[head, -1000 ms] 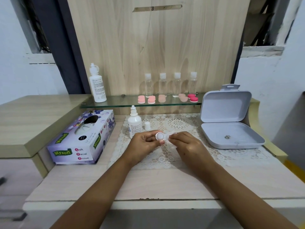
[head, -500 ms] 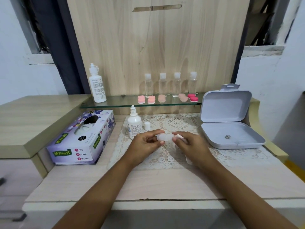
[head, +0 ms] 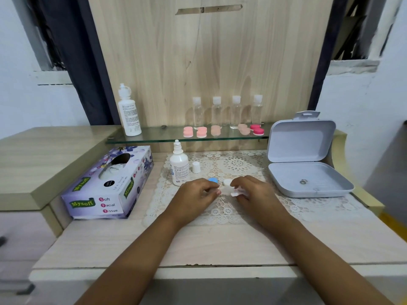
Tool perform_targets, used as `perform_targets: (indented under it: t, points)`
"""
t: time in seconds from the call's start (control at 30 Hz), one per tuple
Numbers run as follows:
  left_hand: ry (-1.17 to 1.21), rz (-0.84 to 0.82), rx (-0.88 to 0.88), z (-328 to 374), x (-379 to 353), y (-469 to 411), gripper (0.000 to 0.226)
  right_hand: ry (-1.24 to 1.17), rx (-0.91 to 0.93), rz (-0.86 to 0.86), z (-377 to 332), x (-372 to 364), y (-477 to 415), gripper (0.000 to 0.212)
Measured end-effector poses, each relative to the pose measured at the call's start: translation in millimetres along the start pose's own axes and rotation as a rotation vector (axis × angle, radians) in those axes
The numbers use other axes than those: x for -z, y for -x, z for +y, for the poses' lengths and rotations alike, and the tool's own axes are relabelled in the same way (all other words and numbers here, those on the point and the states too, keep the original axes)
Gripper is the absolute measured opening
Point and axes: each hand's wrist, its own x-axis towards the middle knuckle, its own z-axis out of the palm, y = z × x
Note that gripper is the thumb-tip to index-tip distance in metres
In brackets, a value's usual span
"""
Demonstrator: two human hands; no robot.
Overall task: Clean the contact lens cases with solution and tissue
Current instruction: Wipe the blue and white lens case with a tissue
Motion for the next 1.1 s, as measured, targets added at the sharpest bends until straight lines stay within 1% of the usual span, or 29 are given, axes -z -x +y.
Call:
perform_targets:
  t: [0.07,0.13,0.2,0.27,0.33,0.37,0.43,0.53,0.63,0.73,0.77,0.87,0.9,0.93,1.0,1.03,1.1]
  points:
    - [-0.1,-0.016,-0.021,-3.0,-0.4,-0.6,0.025,0.039,-0.019,-0.015,-2.6,3.3,0.8,0.011]
    - [-0.119,-0.014,-0.017,-5.2,-0.5,-1.0,0.026,0.144,-0.024,-0.039,-3.4,6.4,2.6,0.006]
    - [-0.123,-0.016,-0.011,-6.1,-0.4,-1.3,0.026,0.325,-0.01,-0.032,-5.8,7.6,7.3,0.01]
    - [-0.122,-0.024,-0.017,-6.7,-0.6,-1.8,0.026,0.4,-0.061,-0.088,-9.5,10.5,9.1,0.023]
    - [-0.107,-0.024,-0.017,-6.9,-0.1,-1.5,0.025,0.368,-0.131,-0.201,-11.8,16.1,7.5,0.041]
    - [-0.096,-0.024,-0.015,-7.3,0.2,-1.4,0.024,0.337,-0.152,-0.248,-10.8,19.0,7.1,0.043]
    - [-0.088,-0.025,-0.014,-7.8,0.5,-0.9,0.024,0.277,-0.149,-0.314,-7.3,20.7,8.7,0.037]
    - [-0.098,-0.031,-0.008,-7.6,0.6,-0.8,0.027,0.16,-0.103,-0.308,1.3,19.0,11.2,0.037]
    - [-0.071,-0.039,0.023,-6.3,1.0,0.4,0.038,0.141,-0.096,-0.278,6.5,19.2,7.7,0.03]
    - [-0.07,-0.077,0.058,-6.3,2.3,-0.1,0.056,0.159,-0.096,-0.219,5.0,19.7,6.1,0.055]
    - [-0.071,-0.097,0.073,-5.6,2.8,-0.9,0.062,0.19,-0.099,-0.221,4.9,19.4,5.7,0.053]
    - [-0.073,-0.16,0.14,-1.6,7.8,-3.5,0.079,0.305,-0.129,-0.27,1.7,19.2,1.8,0.023]
    - [-0.088,-0.185,0.156,0.2,9.9,-4.1,0.082,0.32,-0.126,-0.281,2.3,18.8,0.6,0.019]
    - [-0.114,-0.217,0.169,2.5,12.6,-4.5,0.084,0.335,-0.124,-0.296,0.7,19.4,0.0,0.019]
    - [-0.188,-0.287,0.195,6.3,17.6,-4.9,0.081,0.333,-0.131,-0.33,-2.5,21.1,-1.5,0.029]
    - [-0.232,-0.32,0.201,7.6,18.9,-4.4,0.074,0.319,-0.151,-0.347,-3.9,22.5,-3.2,0.032]
    - [-0.349,-0.352,0.193,10.0,19.7,-0.7,0.047,0.303,-0.209,-0.392,-9.0,25.7,-5.9,0.024]
